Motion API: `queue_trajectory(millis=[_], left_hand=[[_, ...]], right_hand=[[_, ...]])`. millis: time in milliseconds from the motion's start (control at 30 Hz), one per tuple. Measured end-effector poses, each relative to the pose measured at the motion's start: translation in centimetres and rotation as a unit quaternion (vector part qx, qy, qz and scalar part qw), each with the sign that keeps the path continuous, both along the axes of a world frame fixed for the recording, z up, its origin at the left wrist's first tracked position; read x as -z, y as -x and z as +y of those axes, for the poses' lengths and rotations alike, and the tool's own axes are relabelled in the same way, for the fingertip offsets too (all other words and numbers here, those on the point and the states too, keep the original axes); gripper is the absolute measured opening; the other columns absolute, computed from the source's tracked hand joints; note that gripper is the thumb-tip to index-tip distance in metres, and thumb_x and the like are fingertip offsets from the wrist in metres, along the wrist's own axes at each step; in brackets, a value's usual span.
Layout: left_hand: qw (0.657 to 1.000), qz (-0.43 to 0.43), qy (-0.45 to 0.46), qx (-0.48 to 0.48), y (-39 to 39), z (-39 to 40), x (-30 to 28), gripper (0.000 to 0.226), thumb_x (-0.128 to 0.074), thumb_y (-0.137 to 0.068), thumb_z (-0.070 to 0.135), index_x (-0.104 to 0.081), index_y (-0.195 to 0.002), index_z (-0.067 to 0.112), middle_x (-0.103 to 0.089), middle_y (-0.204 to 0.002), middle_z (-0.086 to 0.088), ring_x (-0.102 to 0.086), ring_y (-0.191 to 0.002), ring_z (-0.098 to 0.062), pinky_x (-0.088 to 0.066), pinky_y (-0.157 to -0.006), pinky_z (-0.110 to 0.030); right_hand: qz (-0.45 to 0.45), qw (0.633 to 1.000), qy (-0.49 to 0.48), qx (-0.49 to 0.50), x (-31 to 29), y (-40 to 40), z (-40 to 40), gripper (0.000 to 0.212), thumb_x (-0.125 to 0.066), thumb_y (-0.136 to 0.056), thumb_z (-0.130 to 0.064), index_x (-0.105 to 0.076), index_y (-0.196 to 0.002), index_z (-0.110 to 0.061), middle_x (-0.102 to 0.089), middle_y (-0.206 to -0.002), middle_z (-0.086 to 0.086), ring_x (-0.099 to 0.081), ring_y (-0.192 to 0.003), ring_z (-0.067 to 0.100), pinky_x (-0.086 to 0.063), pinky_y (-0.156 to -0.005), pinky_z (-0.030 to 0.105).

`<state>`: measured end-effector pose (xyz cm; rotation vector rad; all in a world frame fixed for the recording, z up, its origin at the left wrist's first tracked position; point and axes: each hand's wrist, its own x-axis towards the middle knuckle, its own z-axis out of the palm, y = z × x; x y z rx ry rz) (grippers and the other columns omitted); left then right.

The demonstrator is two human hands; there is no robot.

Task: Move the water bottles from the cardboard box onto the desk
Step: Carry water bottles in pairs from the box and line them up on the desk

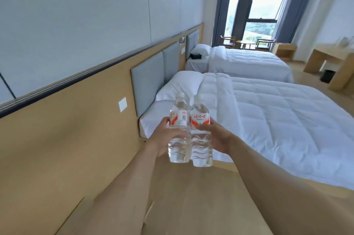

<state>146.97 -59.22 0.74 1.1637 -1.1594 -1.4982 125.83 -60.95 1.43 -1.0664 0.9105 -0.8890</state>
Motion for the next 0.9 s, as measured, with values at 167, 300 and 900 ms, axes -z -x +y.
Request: queue_trajectory(millis=[167, 300, 900], left_hand=[[0.996, -0.028, 0.057, 0.058, 11.1, -1.4, -0.1, 0.093, -0.102, -0.043, 0.039, -0.051, -0.122, 0.033, -0.07, -0.118, -0.005, -0.072, -0.105, -0.025, -0.059, -0.09, -0.05], [0.989, -0.046, 0.089, 0.109, 21.7, -1.4, -0.5, 0.085, -0.097, -0.051, 0.049, -0.051, -0.12, 0.034, -0.069, -0.114, 0.007, -0.066, -0.11, -0.014, -0.056, -0.091, -0.037], [0.934, 0.021, 0.014, 0.357, 62.4, 3.2, -1.1, 0.073, -0.078, -0.062, 0.016, -0.05, -0.129, 0.019, -0.067, -0.118, -0.013, -0.066, -0.112, -0.032, -0.049, -0.102, -0.053]], right_hand=[[-0.045, 0.997, 0.01, 0.068, 0.1, 10.5, 2.4, 0.059, -0.071, -0.079, -0.008, -0.055, -0.135, -0.016, -0.066, -0.123, 0.022, -0.068, -0.102, 0.037, -0.058, -0.083, 0.047], [-0.046, 0.992, 0.033, 0.109, 0.1, 19.4, 4.7, 0.052, -0.067, -0.084, -0.008, -0.057, -0.135, -0.013, -0.063, -0.13, 0.024, -0.066, -0.11, 0.039, -0.056, -0.091, 0.049], [-0.061, 0.937, 0.056, 0.34, -0.5, 55.3, 17.5, 0.057, -0.065, -0.08, -0.002, -0.053, -0.136, -0.001, -0.062, -0.126, 0.027, -0.065, -0.108, 0.04, -0.055, -0.092, 0.05]])
